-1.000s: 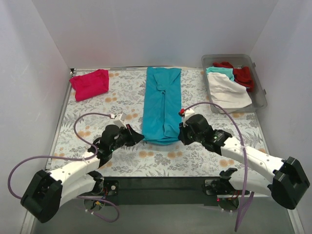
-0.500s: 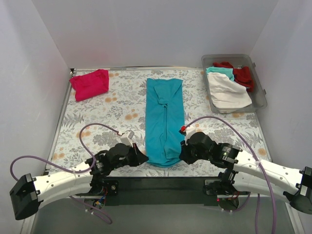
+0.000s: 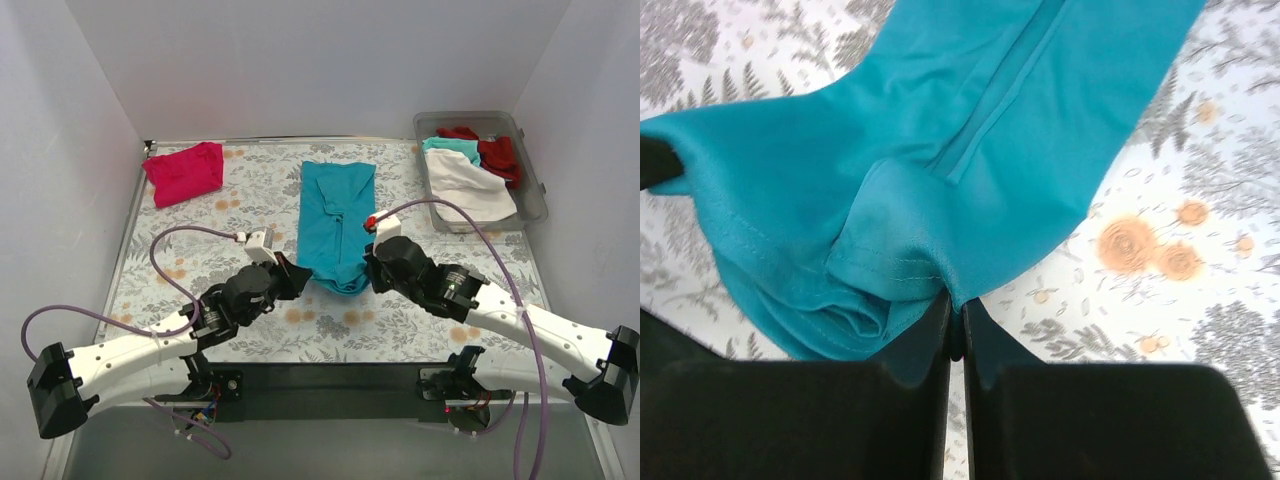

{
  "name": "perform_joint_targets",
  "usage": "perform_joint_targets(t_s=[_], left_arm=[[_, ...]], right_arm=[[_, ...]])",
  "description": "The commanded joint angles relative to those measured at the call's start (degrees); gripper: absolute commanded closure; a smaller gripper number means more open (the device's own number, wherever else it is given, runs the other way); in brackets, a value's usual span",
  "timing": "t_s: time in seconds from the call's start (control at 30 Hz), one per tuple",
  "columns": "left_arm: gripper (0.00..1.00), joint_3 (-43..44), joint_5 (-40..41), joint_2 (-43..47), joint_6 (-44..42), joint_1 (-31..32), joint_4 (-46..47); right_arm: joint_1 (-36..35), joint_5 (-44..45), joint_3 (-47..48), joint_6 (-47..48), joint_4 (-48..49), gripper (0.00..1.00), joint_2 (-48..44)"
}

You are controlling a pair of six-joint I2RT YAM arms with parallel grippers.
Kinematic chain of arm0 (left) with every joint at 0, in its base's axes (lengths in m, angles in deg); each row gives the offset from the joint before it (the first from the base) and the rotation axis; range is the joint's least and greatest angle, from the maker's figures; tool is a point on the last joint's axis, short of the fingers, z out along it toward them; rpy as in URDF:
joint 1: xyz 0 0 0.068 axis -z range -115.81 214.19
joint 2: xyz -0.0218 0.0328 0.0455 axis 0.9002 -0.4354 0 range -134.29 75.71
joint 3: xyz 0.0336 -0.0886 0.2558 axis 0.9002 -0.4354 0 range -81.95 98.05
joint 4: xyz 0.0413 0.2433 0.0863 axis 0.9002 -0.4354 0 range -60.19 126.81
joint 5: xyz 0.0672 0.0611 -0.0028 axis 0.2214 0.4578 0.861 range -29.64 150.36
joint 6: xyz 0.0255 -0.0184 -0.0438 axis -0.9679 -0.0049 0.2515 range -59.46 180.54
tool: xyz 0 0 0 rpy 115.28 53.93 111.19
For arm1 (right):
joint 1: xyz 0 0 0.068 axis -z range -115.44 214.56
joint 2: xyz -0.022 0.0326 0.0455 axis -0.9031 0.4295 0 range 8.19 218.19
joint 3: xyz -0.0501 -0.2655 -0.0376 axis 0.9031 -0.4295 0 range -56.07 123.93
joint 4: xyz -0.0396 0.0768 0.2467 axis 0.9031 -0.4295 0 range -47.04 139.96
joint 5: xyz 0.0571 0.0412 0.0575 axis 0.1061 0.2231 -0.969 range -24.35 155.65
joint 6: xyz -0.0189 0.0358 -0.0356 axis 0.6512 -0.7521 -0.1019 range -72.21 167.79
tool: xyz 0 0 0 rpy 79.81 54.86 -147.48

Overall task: Fold and stack the t-shirts
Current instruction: Fold the tshirt

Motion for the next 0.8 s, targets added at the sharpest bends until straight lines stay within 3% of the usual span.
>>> perform_joint_targets(t_s=[0.0, 0.13, 0.33, 0.77], left_arm=[[1.0, 3.7, 4.0, -1.1, -6.5, -1.8, 5.0], [1.0, 5.9, 0.9, -2.5, -9.6, -8.1, 7.4], [1.0, 9.1, -11.4, -9.1, -12.0, -18.3, 12.2], [1.0, 15.6, -26.8, -31.5, -13.2, -29.9, 19.4]], right_arm=[[2.7, 4.4, 4.2, 4.4, 3.4, 0.99, 2.2], [7.9, 1.2, 5.9, 6.9, 5.9, 0.99, 4.6], [14.3, -3.1, 9.3, 10.3, 9.2, 0.99, 8.8], [24.5, -12.5, 14.0, 13.7, 14.0, 0.99, 26.4]])
